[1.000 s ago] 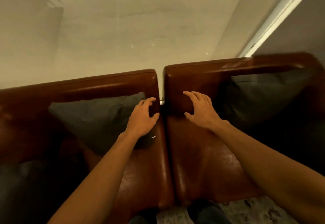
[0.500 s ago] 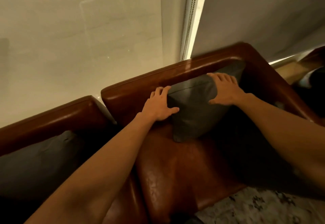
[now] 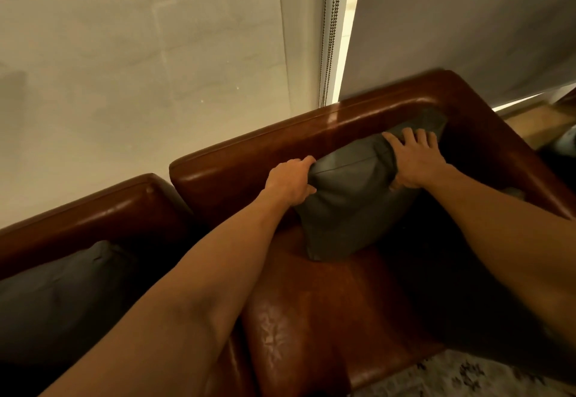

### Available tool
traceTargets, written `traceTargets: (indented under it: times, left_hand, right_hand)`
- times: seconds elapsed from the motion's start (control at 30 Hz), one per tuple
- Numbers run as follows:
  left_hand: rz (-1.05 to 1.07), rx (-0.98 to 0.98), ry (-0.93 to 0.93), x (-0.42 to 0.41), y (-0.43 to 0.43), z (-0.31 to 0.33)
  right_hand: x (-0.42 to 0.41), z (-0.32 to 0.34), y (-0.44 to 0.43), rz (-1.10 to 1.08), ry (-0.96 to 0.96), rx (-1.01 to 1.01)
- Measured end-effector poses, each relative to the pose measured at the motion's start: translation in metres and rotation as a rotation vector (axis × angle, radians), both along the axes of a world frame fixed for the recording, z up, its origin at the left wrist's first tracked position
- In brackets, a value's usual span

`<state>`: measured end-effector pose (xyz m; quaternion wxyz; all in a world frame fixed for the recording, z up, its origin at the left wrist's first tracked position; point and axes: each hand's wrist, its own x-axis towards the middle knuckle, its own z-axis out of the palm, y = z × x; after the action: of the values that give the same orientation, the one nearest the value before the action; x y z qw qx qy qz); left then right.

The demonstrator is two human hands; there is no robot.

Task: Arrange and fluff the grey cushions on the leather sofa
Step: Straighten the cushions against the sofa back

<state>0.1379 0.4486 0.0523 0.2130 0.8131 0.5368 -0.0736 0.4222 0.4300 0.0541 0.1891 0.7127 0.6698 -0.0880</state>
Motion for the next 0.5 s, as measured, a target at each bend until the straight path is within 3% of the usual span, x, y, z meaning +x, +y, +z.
traceTargets:
  times: [0.43, 0.5]
  left_hand:
    - [0.085, 0.012, 0.006, -0.099, -0.018, 0.013]
    - [0.159, 0.013, 0.027, -0.143, -0.037, 0.012]
  right_hand:
    - [-0.078, -0.007, -0.016, 0.105, 0.088, 0.122]
    - [-0.125, -0.012, -0.021, 0.197, 0.109, 0.111]
